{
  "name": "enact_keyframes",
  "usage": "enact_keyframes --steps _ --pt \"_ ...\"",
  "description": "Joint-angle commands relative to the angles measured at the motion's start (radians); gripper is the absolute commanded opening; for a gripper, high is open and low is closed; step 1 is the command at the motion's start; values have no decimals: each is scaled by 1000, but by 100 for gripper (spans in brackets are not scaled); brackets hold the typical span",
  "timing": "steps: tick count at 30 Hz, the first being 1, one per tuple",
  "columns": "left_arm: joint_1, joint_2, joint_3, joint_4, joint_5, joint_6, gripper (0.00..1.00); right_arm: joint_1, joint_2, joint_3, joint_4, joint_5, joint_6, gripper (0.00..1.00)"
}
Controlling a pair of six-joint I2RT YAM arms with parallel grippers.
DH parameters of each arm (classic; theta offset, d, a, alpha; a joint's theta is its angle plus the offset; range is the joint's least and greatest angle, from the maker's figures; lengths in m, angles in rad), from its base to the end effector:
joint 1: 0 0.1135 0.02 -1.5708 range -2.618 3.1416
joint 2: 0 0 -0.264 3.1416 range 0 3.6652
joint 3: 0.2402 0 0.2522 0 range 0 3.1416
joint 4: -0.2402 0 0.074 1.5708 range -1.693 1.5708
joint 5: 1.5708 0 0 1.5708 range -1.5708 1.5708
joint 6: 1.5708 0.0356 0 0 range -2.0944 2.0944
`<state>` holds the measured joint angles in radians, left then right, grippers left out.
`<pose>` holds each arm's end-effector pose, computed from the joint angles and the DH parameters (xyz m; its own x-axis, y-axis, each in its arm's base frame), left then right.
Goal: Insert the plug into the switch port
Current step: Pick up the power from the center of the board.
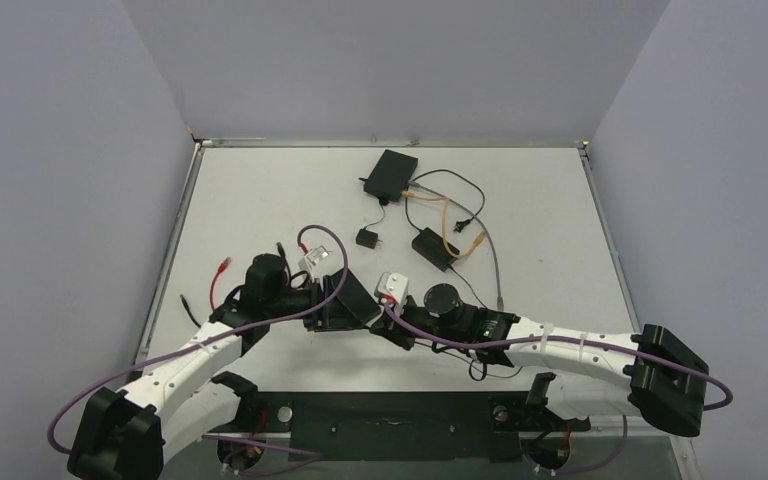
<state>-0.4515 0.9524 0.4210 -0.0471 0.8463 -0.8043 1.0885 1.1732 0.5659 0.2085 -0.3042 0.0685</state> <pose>0.1596 -0.1070 0.2028 -0.9559 -0.0670 -0.2858 0.2375 0.3957 -0.8871 0.1077 0.2288 0.2245 -0.2463 -0.3297 -0.9114 -0.9587 0.2211 0.1791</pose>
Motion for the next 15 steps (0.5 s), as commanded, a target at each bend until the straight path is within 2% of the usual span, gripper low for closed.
enact_keyframes --steps 1,6,15 --pt "-8 0 22 55 19 11 46 8 5 28 53 5 2 0" --pt "-12 1 24 55 21 12 35 8 7 26 53 16 5 0" --pt "-20 18 24 62 27 16 22 9 12 28 49 28 4 0"
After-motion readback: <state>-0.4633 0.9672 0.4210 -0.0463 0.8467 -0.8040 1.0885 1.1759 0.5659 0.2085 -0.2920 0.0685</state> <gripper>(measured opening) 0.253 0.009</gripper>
